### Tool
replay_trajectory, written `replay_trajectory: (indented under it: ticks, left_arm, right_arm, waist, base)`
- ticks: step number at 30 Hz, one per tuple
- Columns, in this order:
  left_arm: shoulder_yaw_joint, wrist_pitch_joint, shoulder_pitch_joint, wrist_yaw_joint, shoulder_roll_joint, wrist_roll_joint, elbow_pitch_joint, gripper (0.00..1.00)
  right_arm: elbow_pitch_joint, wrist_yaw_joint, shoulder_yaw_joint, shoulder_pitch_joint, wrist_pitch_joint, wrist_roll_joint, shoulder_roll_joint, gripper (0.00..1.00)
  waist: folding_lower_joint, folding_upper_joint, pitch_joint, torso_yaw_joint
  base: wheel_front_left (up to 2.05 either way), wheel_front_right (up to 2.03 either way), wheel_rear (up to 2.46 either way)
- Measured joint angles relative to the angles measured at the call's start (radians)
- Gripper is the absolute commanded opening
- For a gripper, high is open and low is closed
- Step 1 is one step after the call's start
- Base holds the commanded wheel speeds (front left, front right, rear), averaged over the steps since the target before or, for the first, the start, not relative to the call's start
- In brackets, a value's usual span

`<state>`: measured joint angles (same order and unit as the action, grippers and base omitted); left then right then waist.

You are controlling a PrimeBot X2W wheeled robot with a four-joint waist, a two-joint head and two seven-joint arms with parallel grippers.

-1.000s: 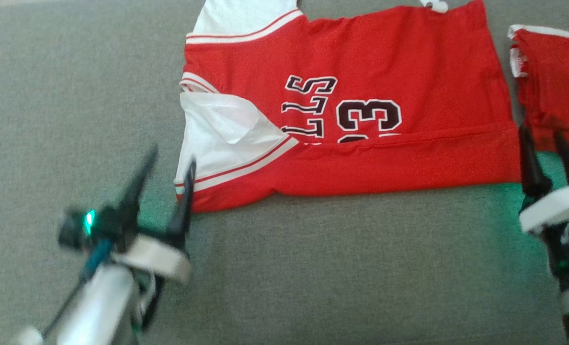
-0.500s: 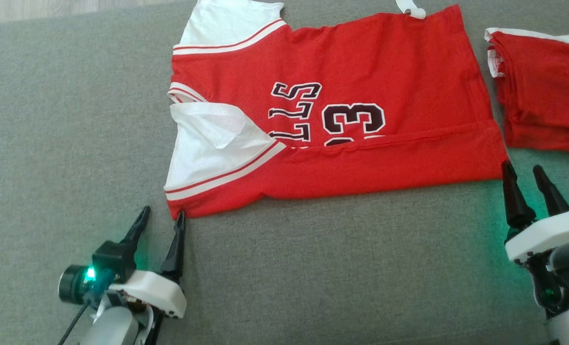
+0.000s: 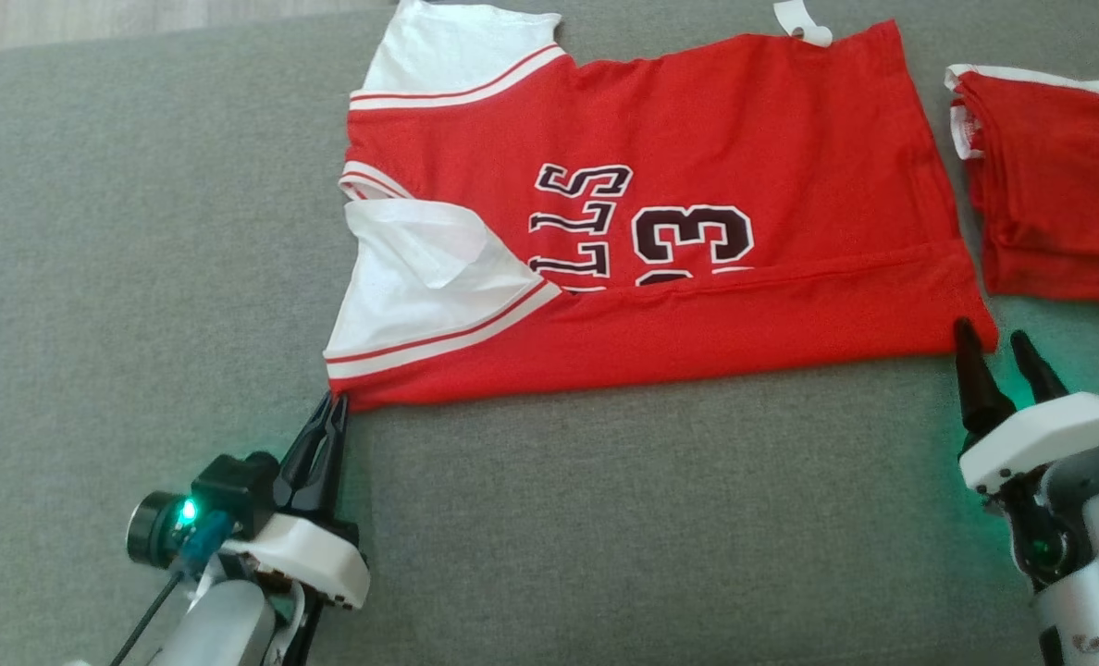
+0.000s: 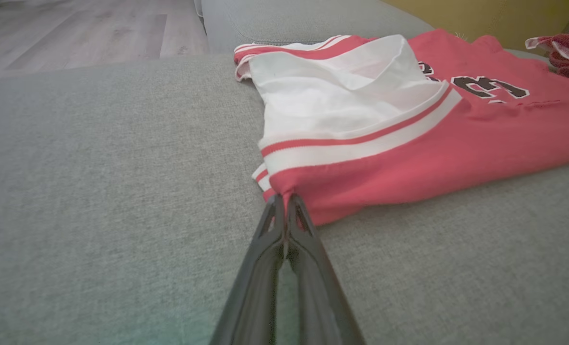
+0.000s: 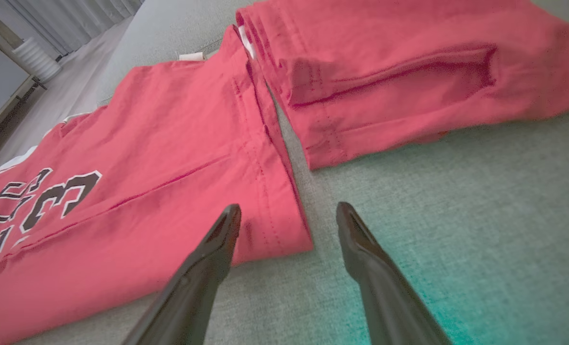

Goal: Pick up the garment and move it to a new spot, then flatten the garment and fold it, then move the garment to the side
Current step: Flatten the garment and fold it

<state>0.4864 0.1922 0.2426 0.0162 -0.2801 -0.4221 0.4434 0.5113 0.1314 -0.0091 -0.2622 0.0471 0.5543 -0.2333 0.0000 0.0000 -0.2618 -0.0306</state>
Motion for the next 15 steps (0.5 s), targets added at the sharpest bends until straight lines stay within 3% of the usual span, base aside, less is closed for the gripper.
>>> replay_trajectory:
  ticks: [2, 3, 4, 5, 6, 15]
  left_arm:
    - [0.0, 0.003, 0.0, 0.0, -0.001, 0.0, -0.004, 0.0]
    - [0.002, 0.004, 0.0, 0.0, -0.002, 0.0, -0.01, 0.0]
    - [0.003, 0.004, 0.0, 0.0, -0.002, 0.0, -0.012, 0.0]
    - [0.003, 0.004, 0.0, 0.0, -0.003, 0.0, -0.014, 0.0]
    - [0.004, 0.004, 0.0, 0.0, -0.004, 0.0, -0.017, 0.0]
    - [0.011, 0.007, -0.029, 0.013, -0.016, 0.0, -0.062, 0.0]
  right_arm:
    - [0.033, 0.0, 0.002, -0.01, 0.006, 0.0, 0.0, 1.0]
    - [0.063, 0.0, 0.006, -0.016, 0.016, 0.0, 0.0, 0.49]
    - [0.074, 0.0, 0.006, -0.016, 0.016, 0.0, 0.0, 0.49]
    - [0.082, 0.0, 0.008, -0.017, 0.016, 0.0, -0.002, 0.11]
    - [0.088, 0.0, 0.009, -0.019, 0.016, 0.001, -0.003, 0.0]
    - [0.104, 0.0, 0.069, -0.026, 0.004, 0.038, -0.023, 0.0]
  waist:
    - [0.0, 0.0, 0.003, 0.006]
    - [0.0, 0.0, 0.007, 0.011]
    - [0.0, 0.0, 0.009, 0.014]
    - [0.0, 0.0, 0.011, 0.016]
    - [0.0, 0.0, 0.013, 0.017]
    - [0.0, 0.0, 0.056, 0.027]
  base:
    - [0.0, 0.0, 0.0]
    - [0.0, 0.0, 0.0]
    - [0.0, 0.0, 0.0]
    - [0.0, 0.0, 0.0]
    - [0.0, 0.0, 0.0]
    - [0.0, 0.0, 0.0]
